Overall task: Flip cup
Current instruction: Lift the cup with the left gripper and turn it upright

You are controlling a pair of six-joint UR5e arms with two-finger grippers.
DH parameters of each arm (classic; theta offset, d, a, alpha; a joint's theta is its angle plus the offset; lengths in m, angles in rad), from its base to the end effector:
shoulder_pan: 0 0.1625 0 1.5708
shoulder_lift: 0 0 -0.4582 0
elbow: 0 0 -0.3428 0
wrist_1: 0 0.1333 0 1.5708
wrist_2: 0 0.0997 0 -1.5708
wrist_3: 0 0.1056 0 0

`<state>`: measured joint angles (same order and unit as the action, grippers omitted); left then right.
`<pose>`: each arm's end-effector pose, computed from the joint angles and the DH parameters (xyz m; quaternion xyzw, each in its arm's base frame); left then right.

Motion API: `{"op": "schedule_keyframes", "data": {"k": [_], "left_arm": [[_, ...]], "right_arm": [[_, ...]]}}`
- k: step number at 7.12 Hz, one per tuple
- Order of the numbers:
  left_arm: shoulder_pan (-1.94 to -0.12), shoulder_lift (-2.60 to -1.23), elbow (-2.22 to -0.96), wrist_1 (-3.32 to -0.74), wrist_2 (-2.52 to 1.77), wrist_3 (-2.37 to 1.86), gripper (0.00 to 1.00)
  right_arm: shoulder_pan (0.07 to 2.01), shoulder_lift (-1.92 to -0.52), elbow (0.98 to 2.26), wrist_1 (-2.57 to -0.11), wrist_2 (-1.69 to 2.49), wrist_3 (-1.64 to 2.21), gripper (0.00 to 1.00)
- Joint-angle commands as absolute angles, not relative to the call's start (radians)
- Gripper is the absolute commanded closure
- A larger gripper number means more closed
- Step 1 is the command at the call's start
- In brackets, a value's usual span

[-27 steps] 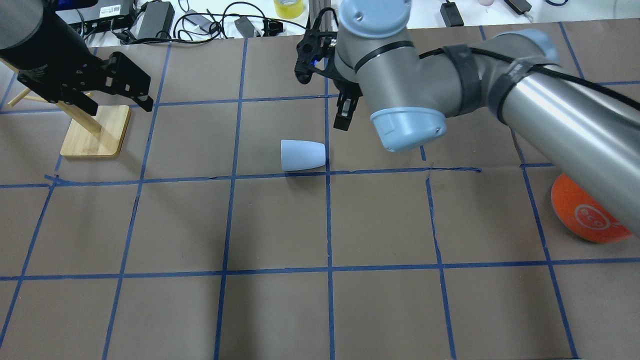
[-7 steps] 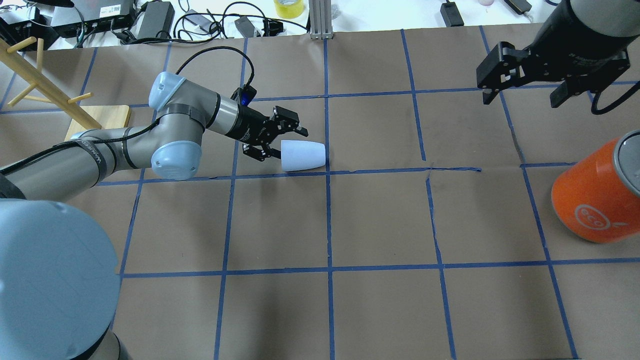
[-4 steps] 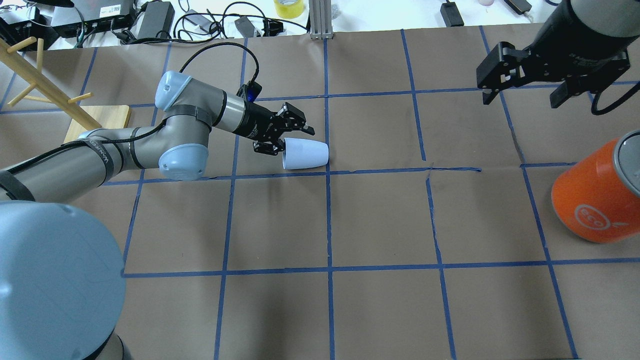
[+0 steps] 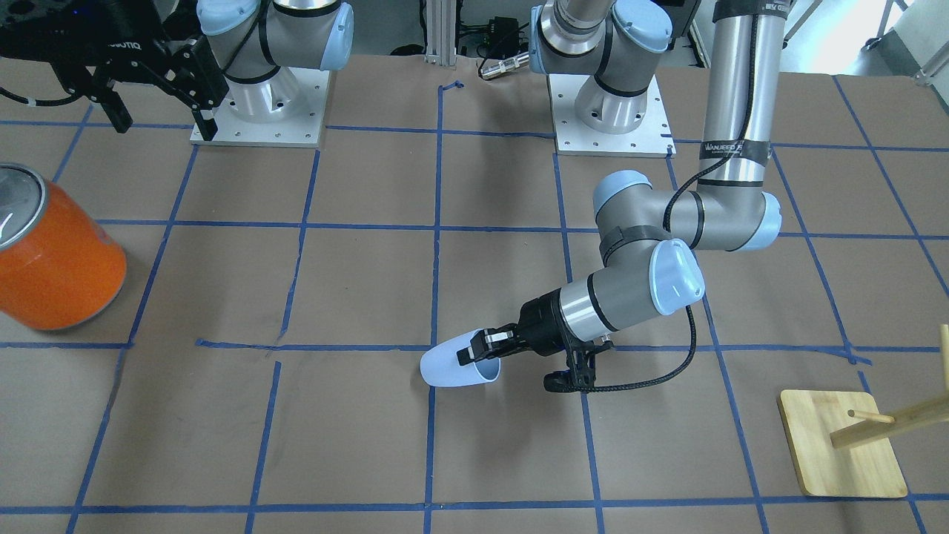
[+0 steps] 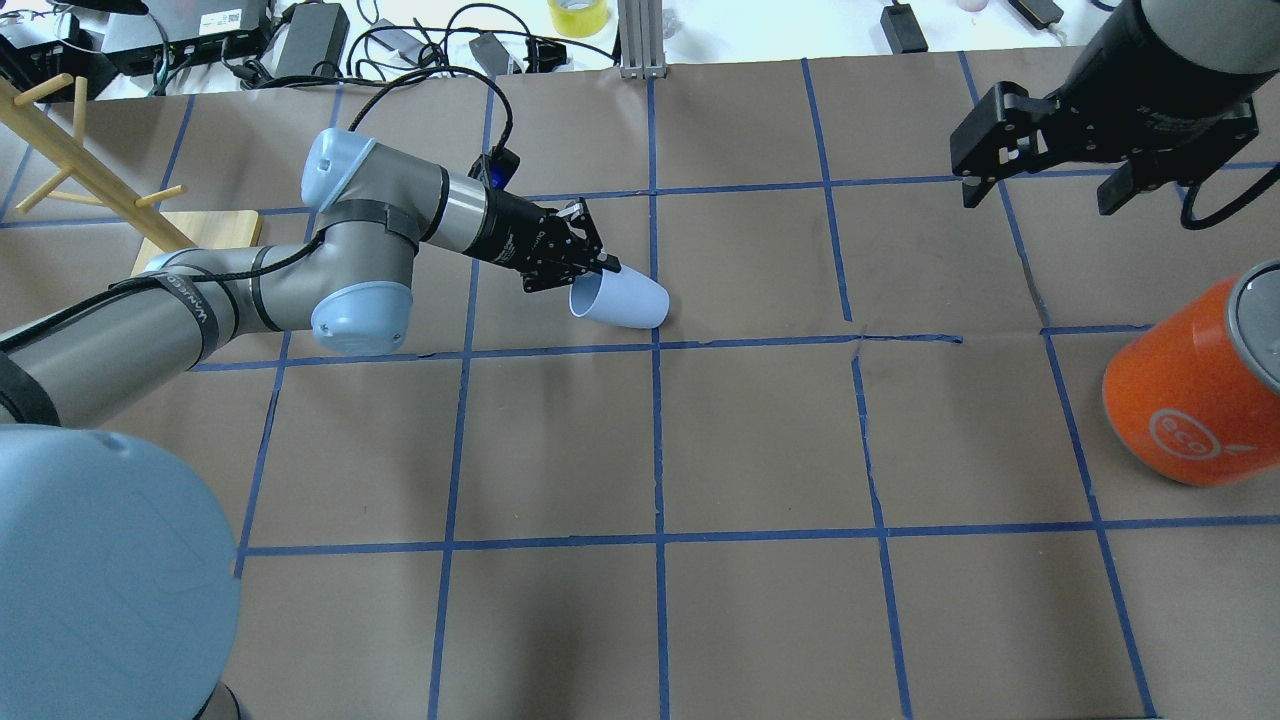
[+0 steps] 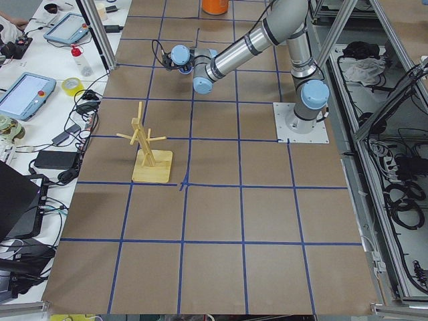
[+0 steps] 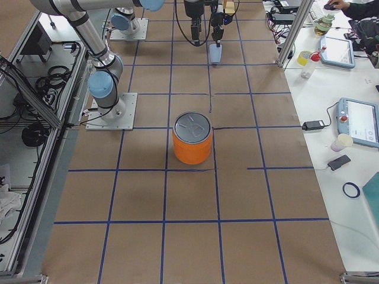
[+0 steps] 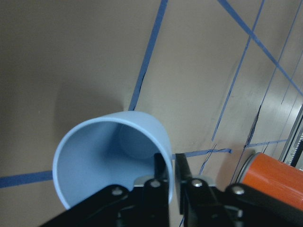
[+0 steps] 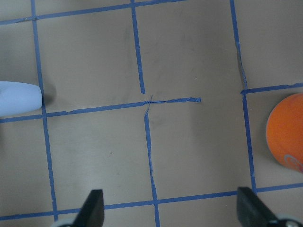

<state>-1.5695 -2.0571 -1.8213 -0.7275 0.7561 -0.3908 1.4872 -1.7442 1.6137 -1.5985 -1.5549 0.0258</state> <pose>-0.2094 -0.5751 0.2758 0.1579 -0.9034 -0.0286 0.3976 0.1031 -0.3859 0.5699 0.0539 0.9954 -0.0792 0.0056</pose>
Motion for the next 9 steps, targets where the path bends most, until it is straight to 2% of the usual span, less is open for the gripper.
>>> {"op": "schedule_keyframes", "data": {"k": [1,4,7,9], "left_arm": [[-1.571,-2.033,-1.762,-0.736,0.767,-0.482,1.0],[-1.571,-1.947,-1.687,-0.84,0.93,-0.542,1.0],[-1.514,-1.884,-1.591,-1.126,1.306,-0.115,1.0],[-1.473,-1.92,-1.494,-1.241,1.472,0.151,1.0]], "right_arm": [[1.488,-1.746,1.615,-1.597,-1.552,0.025,0.0],[1.488,-1.744,1.617,-1.598,-1.548,0.025,0.0],[1.488,-1.744,1.617,-1.597,-1.549,0.023,0.0],[1.488,-1.744,1.617,-1.597,-1.548,0.023,0.0]]}}
